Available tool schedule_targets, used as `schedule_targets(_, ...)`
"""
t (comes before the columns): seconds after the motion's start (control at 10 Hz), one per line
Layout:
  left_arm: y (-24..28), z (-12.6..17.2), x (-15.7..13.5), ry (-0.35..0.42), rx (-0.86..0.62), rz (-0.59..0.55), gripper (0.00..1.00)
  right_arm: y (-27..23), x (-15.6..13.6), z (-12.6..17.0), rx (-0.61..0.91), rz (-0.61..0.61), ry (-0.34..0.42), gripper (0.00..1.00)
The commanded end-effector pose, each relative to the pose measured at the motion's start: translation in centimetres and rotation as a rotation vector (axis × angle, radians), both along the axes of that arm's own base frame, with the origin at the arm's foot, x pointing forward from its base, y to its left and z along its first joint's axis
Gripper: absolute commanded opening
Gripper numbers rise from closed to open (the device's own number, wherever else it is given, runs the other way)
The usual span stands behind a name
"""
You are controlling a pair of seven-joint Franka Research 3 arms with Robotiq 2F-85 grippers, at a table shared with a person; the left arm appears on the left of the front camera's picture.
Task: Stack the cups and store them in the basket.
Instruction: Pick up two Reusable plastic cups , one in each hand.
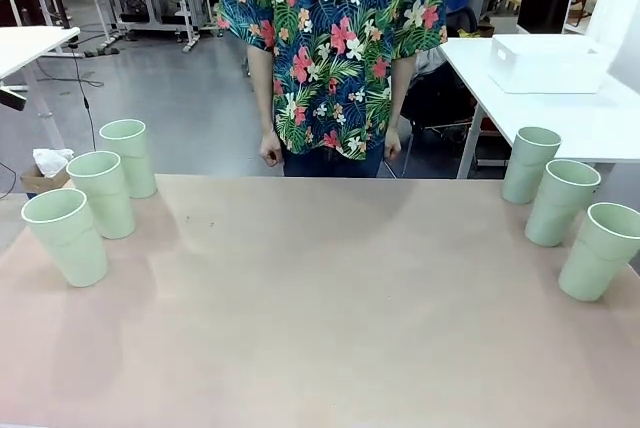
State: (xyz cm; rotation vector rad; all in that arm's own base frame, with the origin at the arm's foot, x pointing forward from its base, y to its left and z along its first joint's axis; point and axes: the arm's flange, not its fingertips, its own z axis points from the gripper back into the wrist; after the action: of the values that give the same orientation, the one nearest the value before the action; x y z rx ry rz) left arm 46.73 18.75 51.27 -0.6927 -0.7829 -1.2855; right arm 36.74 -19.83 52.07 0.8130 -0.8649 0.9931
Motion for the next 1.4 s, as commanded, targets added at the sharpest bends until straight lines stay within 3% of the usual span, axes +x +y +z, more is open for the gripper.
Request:
schedule_targets(0.0,3.8,-0.3,2.4,-0.017,-0.026,-0.135,1.0,-4.3,4.8,-1.1,0.082,0.084,-0.014,1.0)
schedule_targets(0.3,7.7,-5.5,4.3,-0.007,-0.095,-0.209,1.0,-6.6,8.3,-5.4,0.14,0.153,-0.075,1.0)
schedule_targets(0.5,9.0,-9.0,4.5,-0.076,-0.142,-0.197,1.0,-8.7,9.5,-8.2,0.176,0.168,-0.131,1.0)
schedule_targets(0.9,9.6,-13.3,3.6,-0.098,-0.194,-0.202,1.0,-11.5,7.8,-14.1,0.245,0.176,-0.207,1.0)
schedule_targets(1.3,9.2,-17.0,3.8,-0.056,-0.246,-0.221,1.0,-9.0,6.4,-20.0,0.263,0.159,-0.229,1.0)
